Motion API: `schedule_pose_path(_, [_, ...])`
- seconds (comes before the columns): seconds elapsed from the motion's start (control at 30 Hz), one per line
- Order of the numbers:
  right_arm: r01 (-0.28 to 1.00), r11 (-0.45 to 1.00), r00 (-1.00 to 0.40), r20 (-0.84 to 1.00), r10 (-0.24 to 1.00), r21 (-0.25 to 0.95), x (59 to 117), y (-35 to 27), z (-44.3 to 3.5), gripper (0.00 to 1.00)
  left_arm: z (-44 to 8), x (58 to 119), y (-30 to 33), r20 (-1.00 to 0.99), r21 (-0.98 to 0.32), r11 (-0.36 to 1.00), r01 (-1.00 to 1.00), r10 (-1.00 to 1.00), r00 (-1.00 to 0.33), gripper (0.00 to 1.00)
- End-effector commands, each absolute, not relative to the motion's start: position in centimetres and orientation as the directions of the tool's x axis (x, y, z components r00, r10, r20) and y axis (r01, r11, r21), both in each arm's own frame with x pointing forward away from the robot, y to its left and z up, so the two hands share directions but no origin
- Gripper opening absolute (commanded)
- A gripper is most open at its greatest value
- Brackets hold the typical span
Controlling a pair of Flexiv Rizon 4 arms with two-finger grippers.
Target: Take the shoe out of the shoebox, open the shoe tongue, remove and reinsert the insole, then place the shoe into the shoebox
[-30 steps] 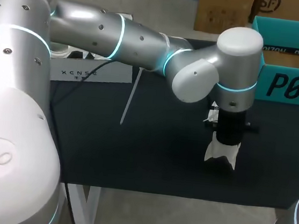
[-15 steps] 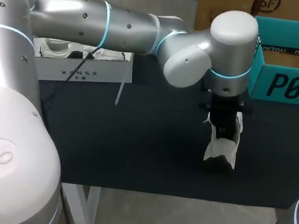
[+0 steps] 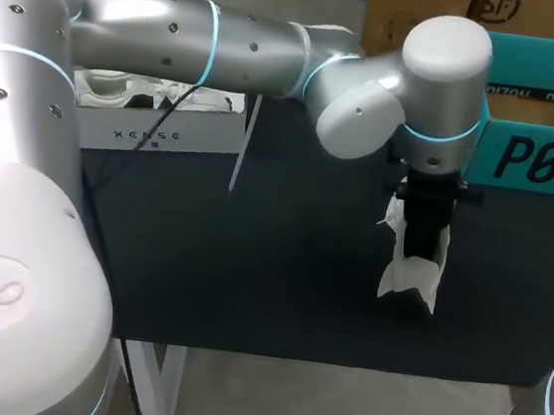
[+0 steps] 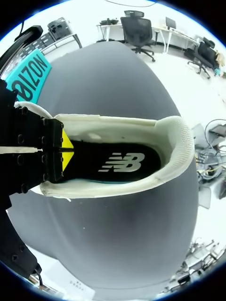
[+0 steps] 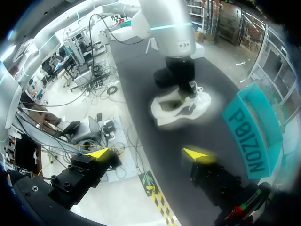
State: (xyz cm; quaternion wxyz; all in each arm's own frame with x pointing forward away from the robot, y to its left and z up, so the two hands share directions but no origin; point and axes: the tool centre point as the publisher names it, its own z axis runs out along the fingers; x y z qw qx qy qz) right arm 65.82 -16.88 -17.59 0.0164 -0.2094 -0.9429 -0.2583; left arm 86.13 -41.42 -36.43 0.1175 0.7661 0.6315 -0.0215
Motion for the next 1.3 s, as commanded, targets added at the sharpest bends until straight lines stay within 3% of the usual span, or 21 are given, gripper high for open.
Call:
schedule_pose_path(0.03, [0.404,0.780,-0.911,0.138,0.388,0.478,65.8,-16.9,-17.7,1.00,-36.8,86.1,-41.6,-0.188,0.139,-0.175,0.975,0.962,0.199,0.00])
schedule_pose_path(0.23, [0.404,0.780,-0.911,0.138,0.388,0.478,65.8,-16.9,-17.7,1.00,-37.2,85.7,-41.0,-0.234,0.082,-0.140,0.987,0.960,0.155,0.00])
schedule_pose_path(0.27, [0.404,0.780,-0.911,0.138,0.388,0.478,65.8,-16.9,-17.7,1.00,-37.3,85.6,-41.0,-0.236,0.080,-0.137,0.987,0.960,0.153,0.31])
schedule_pose_path(0.3, [0.404,0.780,-0.911,0.138,0.388,0.478,65.8,-16.9,-17.7,1.00,-37.4,85.5,-40.9,-0.230,0.079,-0.139,0.987,0.961,0.154,0.88])
schedule_pose_path(0.33, [0.404,0.780,-0.911,0.138,0.388,0.478,65.8,-16.9,-17.7,1.00,-37.6,85.4,-40.8,-0.235,0.070,-0.133,0.989,0.961,0.146,1.00])
schedule_pose_path(1.3, [0.404,0.780,-0.911,0.138,0.388,0.478,65.8,-16.9,-17.7,1.00,-37.8,85.2,-40.3,-0.242,0.054,-0.145,0.988,0.958,0.154,1.00])
